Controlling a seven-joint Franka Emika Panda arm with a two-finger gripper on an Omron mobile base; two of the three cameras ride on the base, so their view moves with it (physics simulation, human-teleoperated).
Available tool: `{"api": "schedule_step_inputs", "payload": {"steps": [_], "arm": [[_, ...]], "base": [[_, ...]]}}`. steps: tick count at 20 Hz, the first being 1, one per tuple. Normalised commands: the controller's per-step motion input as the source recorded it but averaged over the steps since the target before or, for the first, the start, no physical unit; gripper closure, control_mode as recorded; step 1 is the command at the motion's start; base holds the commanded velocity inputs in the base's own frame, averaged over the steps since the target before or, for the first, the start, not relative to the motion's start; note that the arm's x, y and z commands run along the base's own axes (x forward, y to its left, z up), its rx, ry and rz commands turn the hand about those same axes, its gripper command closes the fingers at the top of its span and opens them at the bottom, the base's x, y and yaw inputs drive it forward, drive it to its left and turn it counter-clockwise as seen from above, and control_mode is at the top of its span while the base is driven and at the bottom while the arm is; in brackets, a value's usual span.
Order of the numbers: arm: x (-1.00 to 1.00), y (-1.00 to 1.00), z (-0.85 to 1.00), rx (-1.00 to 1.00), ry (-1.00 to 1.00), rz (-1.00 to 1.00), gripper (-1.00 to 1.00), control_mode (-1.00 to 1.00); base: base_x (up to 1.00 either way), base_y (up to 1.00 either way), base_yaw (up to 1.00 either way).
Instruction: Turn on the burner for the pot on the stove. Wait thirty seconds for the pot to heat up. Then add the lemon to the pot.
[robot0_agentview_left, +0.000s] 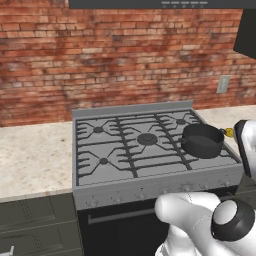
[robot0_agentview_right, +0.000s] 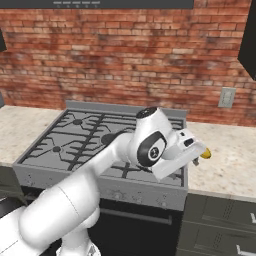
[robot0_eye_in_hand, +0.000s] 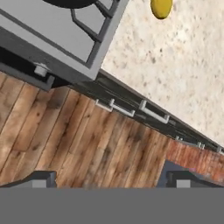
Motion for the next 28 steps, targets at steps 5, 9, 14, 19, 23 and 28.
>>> {"api": "schedule_step_inputs", "payload": {"steps": [5, 9, 14, 19, 23, 28], "arm": [[0.0, -0.13, 0.02, 0.1, 0.0, -0.33, -1.0, -1.0], [-0.01, -0.18, 0.07, 0.14, -0.01, -0.19, -1.0, -1.0], [-0.18, -0.04, 0.0, 0.02, -0.11, 0.0, -1.0, -1.0], [-0.44, -0.09, 0.21, 0.13, -0.7, 0.0, -1.0, -1.0], [-0.2, -0.01, 0.04, 0.1, -0.5, 0.0, -1.0, -1.0], [0.0, 0.0, 0.0, 0.0, -0.03, 0.0, -1.0, -1.0]], "base": [[0.0, 0.0, 0.0], [0.0, 0.0, 0.0], [0.0, 0.0, 0.0], [0.0, 0.0, 0.0], [0.0, 0.0, 0.0], [0.0, 0.0, 0.0]]}}
